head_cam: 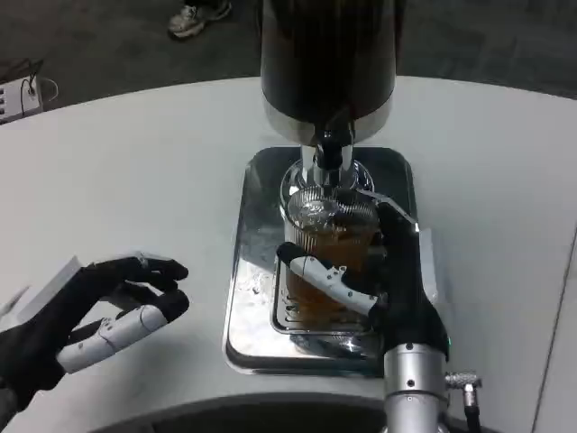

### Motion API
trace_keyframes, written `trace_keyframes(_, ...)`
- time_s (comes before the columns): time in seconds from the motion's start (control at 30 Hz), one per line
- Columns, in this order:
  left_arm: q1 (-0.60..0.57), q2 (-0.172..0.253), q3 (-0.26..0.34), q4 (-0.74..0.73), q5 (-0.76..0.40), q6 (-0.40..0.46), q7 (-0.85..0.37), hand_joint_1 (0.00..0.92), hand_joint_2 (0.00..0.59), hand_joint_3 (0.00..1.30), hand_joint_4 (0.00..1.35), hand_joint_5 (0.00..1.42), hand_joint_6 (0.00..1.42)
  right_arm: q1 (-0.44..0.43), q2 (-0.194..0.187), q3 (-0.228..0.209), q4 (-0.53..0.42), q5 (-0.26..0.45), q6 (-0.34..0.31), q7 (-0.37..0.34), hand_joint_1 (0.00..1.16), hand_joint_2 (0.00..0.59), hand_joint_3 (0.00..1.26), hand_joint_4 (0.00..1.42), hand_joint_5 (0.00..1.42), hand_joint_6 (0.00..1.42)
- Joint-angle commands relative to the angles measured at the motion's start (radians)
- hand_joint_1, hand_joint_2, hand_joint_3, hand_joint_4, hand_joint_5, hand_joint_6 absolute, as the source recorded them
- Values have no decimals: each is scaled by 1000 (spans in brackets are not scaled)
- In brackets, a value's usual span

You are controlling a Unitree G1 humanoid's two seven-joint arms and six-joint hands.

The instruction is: Grasp the cup under the faucet to collect the drink, then remove the cup.

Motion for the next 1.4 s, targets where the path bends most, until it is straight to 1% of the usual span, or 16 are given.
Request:
trace_keyframes(0.03,-2,7,-6,19,-6,-10,-3,0,95,406,372,423,412,35,18,11,-26,-1,-24,1,999,237,1011,1226,1308,1360)
trace_keyframes(0.17,-11,4,-9,28,-5,-13,0,0,95,406,372,423,412,69,8,24,-75,-7,-28,26,1012,239,1082,1287,1378,1423)
trace_keyframes(0.37,-26,0,-14,45,-5,-21,4,0,95,406,372,423,412,133,-8,40,-168,-11,-19,88,1014,239,1115,1322,1419,1424)
trace_keyframes(0.67,-46,-5,-26,55,2,-40,16,0,96,406,373,424,413,242,-33,57,-318,-16,7,176,1007,231,1120,1323,1423,1424)
trace_keyframes(0.87,-58,-5,-37,45,10,-49,21,0,96,400,372,424,413,306,-45,52,-413,-15,26,219,1012,226,1120,1323,1424,1424)
trace_keyframes(1.0,-65,-4,-47,35,27,-60,26,0,96,399,370,424,413,359,-57,49,-494,-11,39,251,1014,224,1120,1323,1424,1424)
trace_keyframes(1.07,-61,-5,-49,20,38,-67,32,0,96,397,358,416,413,382,-62,48,-528,-11,42,267,1015,223,1120,1323,1424,1424)
trace_keyframes(1.23,-49,4,-57,-16,57,-83,38,0,95,354,288,337,378,431,-74,45,-608,-7,50,305,1016,222,1120,1323,1424,1424)
trace_keyframes(1.3,-40,9,-55,-36,63,-91,37,0,96,321,230,287,346,453,-81,37,-652,0,59,330,1018,222,1120,1323,1424,1424)
trace_keyframes(1.4,-25,16,-48,-60,68,-101,31,0,96,282,193,246,319,482,-92,26,-707,10,73,362,1019,222,1120,1323,1424,1424)
